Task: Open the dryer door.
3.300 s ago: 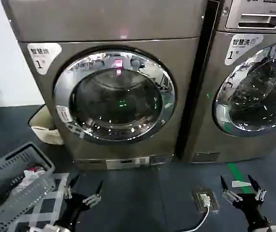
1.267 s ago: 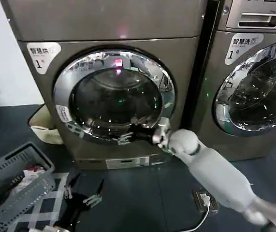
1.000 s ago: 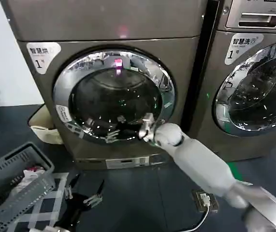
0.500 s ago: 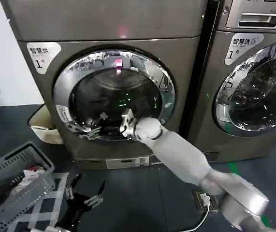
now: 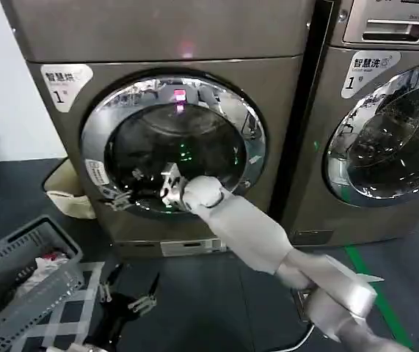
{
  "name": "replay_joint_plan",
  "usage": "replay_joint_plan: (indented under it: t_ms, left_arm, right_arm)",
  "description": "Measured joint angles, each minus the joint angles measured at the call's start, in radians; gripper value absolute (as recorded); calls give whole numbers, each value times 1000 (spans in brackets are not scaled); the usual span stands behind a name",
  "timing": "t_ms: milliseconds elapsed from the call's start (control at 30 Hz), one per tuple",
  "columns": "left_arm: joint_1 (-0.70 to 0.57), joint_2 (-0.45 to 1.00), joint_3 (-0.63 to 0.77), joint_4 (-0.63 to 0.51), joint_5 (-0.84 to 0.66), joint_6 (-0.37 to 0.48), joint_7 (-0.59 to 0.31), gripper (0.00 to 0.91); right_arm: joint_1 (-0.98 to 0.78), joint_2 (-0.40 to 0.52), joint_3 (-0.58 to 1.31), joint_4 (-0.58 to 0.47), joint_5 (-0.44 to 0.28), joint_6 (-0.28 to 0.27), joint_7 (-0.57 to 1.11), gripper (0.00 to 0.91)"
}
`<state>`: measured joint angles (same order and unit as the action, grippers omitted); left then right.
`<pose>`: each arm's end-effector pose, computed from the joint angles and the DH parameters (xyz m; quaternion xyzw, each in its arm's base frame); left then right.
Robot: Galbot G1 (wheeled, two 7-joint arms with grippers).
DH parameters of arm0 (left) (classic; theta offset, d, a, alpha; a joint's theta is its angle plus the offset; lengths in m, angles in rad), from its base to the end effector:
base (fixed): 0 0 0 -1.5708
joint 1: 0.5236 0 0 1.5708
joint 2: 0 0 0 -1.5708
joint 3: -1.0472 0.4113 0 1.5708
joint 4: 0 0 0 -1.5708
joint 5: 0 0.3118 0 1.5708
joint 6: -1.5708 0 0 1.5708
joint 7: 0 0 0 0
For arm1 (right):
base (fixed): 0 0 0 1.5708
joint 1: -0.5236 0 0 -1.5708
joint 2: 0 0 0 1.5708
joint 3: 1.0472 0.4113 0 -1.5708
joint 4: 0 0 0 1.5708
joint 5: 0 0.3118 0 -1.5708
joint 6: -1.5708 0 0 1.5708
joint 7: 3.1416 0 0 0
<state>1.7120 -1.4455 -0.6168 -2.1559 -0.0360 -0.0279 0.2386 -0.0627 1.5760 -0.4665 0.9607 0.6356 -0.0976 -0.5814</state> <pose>0.0592 0.0539 -0.3440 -0.1178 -0.9910 -0.0568 0.0298 0.5681 0.2167 -0.2090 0.6162 -0.7845 0.0683 0.0129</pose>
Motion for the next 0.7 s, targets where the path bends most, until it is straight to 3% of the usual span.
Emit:
replay_joint_plan:
  t_ms: [300, 700]
  left_arm:
    - [1, -1, 2, 0, 1, -4, 0, 907]
    - [3, -3, 1, -1, 4, -6, 1, 907]
  right_arm:
    - [14, 34, 7, -54, -7, 12, -9, 907]
    - [24, 33, -2, -42, -2, -6, -59, 907]
